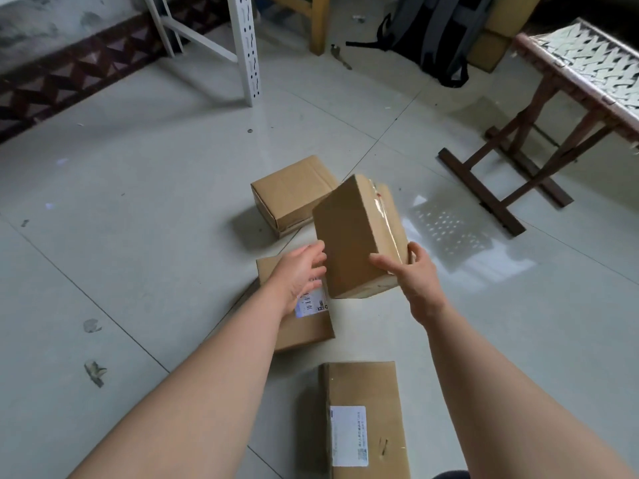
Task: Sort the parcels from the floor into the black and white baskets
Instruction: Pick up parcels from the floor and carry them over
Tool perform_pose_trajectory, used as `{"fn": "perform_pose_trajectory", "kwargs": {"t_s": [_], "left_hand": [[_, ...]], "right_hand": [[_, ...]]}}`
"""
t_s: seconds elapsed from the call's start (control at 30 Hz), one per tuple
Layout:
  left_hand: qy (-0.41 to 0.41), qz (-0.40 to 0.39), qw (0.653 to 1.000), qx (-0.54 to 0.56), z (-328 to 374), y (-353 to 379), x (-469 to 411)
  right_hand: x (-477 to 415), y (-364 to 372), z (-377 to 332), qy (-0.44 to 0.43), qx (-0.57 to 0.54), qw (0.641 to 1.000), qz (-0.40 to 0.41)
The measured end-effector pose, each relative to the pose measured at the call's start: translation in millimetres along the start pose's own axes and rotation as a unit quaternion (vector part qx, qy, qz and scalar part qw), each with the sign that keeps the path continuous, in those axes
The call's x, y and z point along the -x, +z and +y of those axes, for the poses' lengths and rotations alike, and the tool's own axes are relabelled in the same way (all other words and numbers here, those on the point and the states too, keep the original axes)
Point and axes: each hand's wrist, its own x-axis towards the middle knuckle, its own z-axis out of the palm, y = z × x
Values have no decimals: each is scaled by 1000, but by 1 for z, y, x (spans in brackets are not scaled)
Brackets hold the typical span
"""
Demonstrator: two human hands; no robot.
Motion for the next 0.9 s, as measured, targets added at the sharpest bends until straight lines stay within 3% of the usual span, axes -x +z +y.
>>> {"fn": "perform_pose_trajectory", "kwargs": {"t_s": [0.07,0.2,0.43,0.57,0.67,0.77,0.9], "left_hand": [[-14,-48,998,23,3,9,5],[-46,-37,997,52,-3,-4,5],[-122,49,986,-107,-21,-43,6],[-108,85,970,-200,-20,-49,16],[-95,99,972,-191,-20,-47,15],[-81,84,987,-107,-25,-48,1],[-73,16,995,-61,-18,-30,8]], "right_hand": [[4,3,-5,-25,-15,999,-42],[23,16,-26,0,-73,989,-132],[35,48,-29,32,11,976,-217],[35,54,-24,40,-7,963,-265],[31,56,-21,47,-55,972,-224],[21,47,-13,44,6,992,-117],[12,30,1,108,-17,989,-96]]}}
